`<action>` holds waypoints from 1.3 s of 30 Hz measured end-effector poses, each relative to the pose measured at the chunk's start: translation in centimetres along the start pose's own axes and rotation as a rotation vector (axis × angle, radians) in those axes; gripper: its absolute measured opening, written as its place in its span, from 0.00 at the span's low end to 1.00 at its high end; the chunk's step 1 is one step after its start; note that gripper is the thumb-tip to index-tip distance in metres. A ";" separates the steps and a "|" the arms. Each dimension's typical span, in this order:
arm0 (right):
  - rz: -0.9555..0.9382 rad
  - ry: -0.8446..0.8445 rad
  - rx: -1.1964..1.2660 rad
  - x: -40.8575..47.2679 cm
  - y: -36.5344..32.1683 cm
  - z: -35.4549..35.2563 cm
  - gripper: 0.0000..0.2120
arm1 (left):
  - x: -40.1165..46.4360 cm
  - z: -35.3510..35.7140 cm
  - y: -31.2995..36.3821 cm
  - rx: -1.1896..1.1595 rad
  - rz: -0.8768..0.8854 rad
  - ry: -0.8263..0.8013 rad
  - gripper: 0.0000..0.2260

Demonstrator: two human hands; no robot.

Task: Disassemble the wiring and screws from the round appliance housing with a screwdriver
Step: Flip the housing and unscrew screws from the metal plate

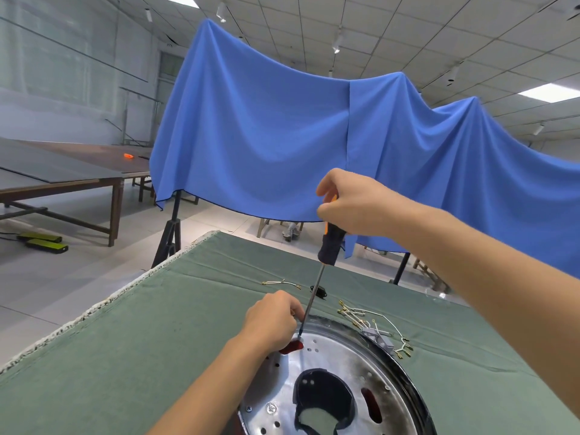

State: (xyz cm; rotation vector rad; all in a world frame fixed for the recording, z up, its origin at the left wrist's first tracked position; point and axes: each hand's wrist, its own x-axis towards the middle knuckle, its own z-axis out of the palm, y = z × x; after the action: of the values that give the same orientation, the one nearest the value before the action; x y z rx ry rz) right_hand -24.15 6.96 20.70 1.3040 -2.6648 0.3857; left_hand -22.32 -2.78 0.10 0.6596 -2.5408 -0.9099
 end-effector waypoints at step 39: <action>-0.105 0.238 -0.135 0.2 1.5 1.2 0.14 | 0.1 0.2 -0.1 0.048 0.035 -0.028 0.19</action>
State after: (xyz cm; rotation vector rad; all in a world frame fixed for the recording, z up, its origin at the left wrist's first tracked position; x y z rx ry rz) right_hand -25.49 7.39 19.33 1.2643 -2.3727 0.3188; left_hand -22.39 -2.83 -0.10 0.6187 -2.5983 -0.8544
